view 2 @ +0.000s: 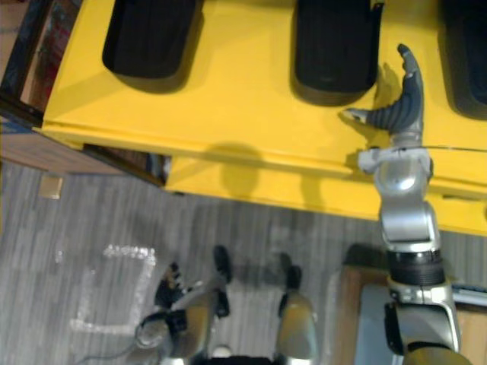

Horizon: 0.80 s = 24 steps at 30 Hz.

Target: Walk over and take plastic housings, then place them on the shelf

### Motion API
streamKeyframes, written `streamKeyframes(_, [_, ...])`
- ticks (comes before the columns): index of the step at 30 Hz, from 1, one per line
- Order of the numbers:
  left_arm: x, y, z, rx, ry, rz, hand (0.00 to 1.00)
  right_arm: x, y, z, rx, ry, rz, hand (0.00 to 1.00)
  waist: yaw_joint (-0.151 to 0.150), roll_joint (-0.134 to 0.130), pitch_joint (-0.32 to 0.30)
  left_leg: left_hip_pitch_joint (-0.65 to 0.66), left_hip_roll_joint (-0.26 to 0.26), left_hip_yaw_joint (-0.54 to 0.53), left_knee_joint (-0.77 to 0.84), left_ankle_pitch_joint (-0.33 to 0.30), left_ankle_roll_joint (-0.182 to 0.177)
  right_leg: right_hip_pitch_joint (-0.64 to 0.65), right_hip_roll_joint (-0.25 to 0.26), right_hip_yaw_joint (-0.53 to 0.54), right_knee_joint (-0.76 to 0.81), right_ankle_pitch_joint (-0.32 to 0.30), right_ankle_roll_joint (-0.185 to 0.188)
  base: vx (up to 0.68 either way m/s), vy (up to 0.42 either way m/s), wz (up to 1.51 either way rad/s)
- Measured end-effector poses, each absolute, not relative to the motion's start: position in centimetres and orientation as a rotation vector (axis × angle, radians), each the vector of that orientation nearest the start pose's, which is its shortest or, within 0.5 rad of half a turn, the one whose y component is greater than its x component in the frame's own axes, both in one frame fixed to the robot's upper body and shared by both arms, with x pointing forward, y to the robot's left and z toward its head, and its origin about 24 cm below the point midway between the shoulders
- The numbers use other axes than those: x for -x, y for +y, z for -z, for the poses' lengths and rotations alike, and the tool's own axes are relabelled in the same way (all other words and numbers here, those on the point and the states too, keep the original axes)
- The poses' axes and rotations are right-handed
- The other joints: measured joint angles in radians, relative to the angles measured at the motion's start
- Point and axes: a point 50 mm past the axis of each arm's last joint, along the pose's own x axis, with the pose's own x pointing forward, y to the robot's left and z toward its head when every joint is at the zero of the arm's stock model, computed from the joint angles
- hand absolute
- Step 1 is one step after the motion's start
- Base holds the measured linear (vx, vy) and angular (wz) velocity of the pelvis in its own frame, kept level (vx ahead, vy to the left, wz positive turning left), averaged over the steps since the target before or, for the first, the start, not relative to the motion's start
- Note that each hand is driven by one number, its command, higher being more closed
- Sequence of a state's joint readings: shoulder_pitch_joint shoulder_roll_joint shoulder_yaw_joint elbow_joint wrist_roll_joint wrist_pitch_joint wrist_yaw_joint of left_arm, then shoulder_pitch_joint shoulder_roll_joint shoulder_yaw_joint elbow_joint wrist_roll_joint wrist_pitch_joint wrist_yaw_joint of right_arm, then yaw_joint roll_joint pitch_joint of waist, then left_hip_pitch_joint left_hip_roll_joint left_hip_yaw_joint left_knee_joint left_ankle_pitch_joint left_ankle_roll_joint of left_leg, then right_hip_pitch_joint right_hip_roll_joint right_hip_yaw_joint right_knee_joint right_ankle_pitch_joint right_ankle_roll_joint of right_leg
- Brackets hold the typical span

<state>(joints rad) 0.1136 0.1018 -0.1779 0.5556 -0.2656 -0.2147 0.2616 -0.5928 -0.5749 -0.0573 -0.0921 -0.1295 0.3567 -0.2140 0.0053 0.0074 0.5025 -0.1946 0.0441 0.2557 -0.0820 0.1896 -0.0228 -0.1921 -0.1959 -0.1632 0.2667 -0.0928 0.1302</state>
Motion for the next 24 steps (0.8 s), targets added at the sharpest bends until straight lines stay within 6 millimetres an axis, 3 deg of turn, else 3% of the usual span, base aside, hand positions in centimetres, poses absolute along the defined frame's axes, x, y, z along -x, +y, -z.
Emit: streamKeyframes(24, [-18.3, 16.5, 8.6, 0.063, 0.484, -0.238, 0.00, -31.5, -21.4, -24.1, 0.529, -0.456, 0.214, 0.00, 0.003, 0.005, -0.003, 0.003, 0.001, -0.002, 0.000, 0.000, 0.000, 0.016, 0.004, -0.007, -0.018, 0.003, 0.002, 0.00, 0.000, 0.00])
